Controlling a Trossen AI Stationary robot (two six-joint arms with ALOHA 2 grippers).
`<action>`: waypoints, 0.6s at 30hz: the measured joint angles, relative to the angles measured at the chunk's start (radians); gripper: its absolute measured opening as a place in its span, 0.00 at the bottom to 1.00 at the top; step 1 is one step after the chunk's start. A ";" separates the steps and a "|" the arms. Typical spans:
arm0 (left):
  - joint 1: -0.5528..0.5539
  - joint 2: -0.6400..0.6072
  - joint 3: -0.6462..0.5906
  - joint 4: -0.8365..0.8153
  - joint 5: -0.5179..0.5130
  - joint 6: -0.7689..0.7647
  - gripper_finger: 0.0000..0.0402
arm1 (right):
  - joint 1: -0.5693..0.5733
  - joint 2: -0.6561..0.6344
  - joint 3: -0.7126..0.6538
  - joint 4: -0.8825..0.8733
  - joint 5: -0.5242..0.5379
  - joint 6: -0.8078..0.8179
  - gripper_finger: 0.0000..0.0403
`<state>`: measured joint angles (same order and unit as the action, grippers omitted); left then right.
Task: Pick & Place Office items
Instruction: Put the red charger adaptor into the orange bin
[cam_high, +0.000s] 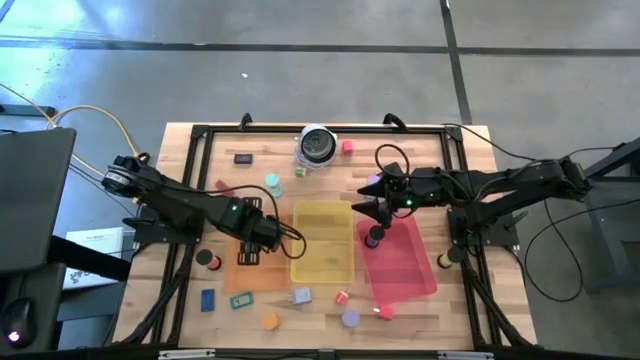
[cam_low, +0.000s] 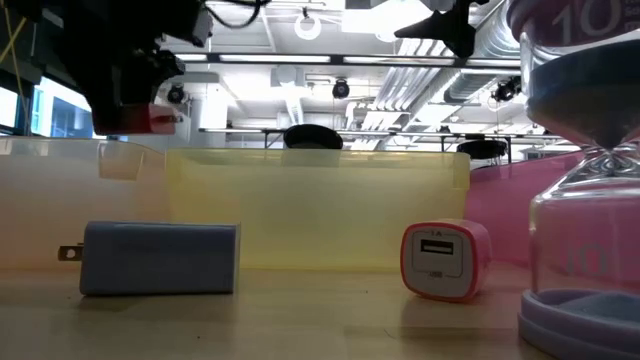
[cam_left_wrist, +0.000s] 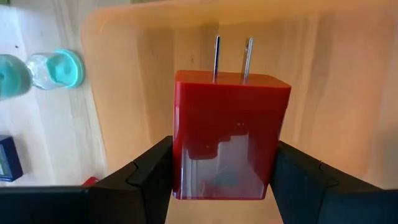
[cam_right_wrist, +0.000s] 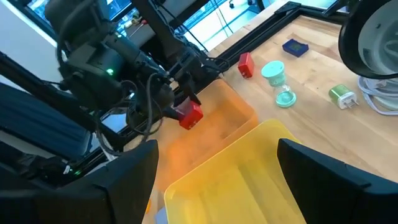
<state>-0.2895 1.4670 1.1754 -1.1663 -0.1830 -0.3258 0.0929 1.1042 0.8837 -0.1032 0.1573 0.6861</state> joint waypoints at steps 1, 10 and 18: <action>0.008 0.000 -0.011 0.001 0.013 0.010 0.52 | 0.000 0.000 0.000 0.000 0.001 0.000 0.79; 0.102 0.000 -0.101 0.141 0.103 0.087 0.52 | -0.001 0.000 0.000 0.000 0.001 0.001 0.79; 0.148 0.000 -0.195 0.242 0.103 0.116 0.52 | -0.001 0.000 0.000 -0.005 0.001 0.002 0.79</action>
<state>-0.1414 1.4670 0.9800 -0.9238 -0.0795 -0.2102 0.0921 1.1042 0.8837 -0.1078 0.1580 0.6876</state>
